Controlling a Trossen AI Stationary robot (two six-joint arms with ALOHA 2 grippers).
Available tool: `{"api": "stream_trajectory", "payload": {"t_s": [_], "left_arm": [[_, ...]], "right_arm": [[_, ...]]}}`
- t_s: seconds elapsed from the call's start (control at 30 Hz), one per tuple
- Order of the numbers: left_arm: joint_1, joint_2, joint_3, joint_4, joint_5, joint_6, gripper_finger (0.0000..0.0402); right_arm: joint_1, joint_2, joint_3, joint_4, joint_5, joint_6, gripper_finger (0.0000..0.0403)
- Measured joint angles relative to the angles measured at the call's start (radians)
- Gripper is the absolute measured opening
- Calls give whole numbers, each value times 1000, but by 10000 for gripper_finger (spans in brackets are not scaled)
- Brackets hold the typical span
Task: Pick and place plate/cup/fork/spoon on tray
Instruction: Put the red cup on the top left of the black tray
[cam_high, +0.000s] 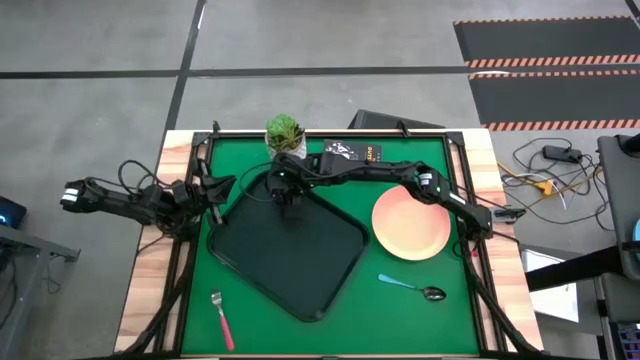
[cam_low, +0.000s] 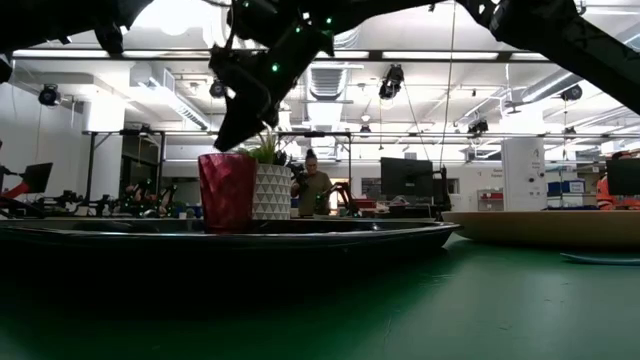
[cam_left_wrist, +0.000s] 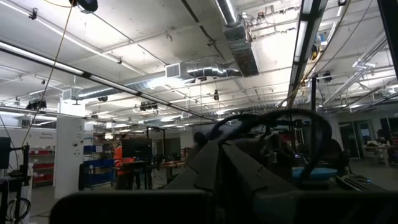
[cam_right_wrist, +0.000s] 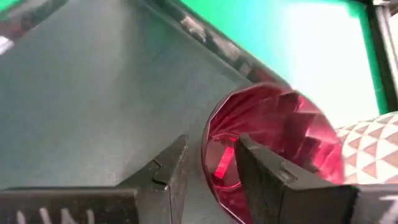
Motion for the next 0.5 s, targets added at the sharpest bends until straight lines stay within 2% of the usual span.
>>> {"api": "stream_trajectory", "payload": {"t_s": [0.33,0.5], "left_arm": [[0,0,0,-1,0,0,0],[0,2,-1,-2,0,0,0]], "right_arm": [[12,-107,25,-173,-3,24,117],[11,-107,-16,-239,-3,14,83]]}}
